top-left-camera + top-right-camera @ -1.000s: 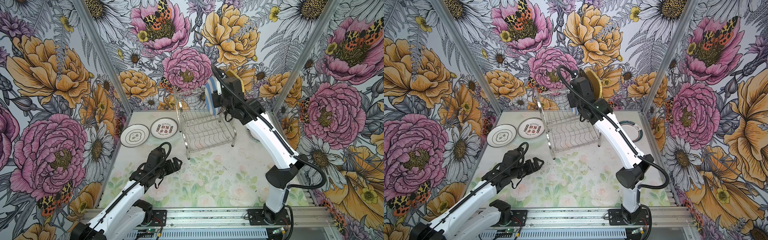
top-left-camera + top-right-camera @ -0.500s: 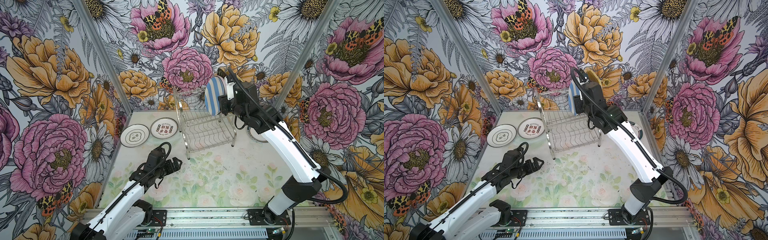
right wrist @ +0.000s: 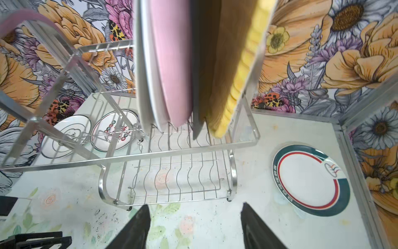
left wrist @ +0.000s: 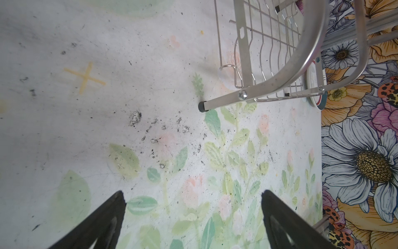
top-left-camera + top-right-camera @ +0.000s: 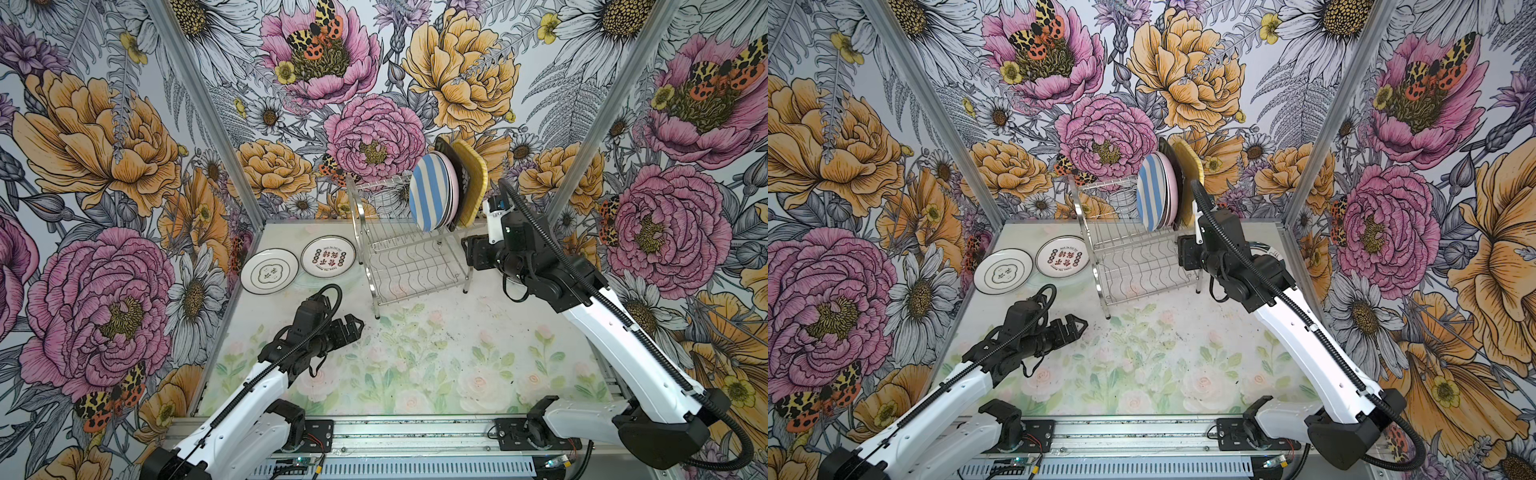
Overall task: Load plates into a dish rack
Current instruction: Place the plate on the dish rack, then move the plate to the bottom-center of the table.
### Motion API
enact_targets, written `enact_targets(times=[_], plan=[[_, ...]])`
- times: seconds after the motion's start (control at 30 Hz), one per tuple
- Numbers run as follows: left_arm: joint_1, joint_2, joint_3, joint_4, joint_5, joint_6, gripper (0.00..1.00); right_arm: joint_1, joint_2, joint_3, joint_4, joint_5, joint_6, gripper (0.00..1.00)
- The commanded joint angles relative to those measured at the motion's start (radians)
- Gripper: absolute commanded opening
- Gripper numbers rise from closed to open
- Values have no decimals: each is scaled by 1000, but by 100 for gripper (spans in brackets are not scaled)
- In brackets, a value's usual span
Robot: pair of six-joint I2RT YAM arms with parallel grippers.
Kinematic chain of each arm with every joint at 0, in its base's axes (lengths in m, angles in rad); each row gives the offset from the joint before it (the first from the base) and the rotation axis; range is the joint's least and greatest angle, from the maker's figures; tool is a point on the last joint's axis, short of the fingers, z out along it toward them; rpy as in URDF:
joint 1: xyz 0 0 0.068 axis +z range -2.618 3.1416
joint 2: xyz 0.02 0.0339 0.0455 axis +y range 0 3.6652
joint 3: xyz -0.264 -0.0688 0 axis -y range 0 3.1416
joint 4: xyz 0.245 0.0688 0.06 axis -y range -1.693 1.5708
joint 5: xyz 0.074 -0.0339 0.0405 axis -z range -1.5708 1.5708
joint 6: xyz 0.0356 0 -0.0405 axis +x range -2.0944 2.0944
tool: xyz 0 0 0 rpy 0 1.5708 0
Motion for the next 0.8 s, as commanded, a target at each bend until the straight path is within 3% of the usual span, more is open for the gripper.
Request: enact_targets(times=[0.0, 0.23, 0.43, 0.77], plan=[[3, -6, 22, 14, -19, 28, 99, -64, -23, -75, 13, -58, 26, 69], [37, 35, 19, 68, 38, 42, 99, -249, -28, -233, 105, -127, 19, 72], [56, 54, 43, 74, 85, 79, 99, -431, 65, -292, 215, -217, 27, 74], [81, 102, 5, 173, 126, 65, 99, -627, 398, -146, 336, -278, 24, 76]])
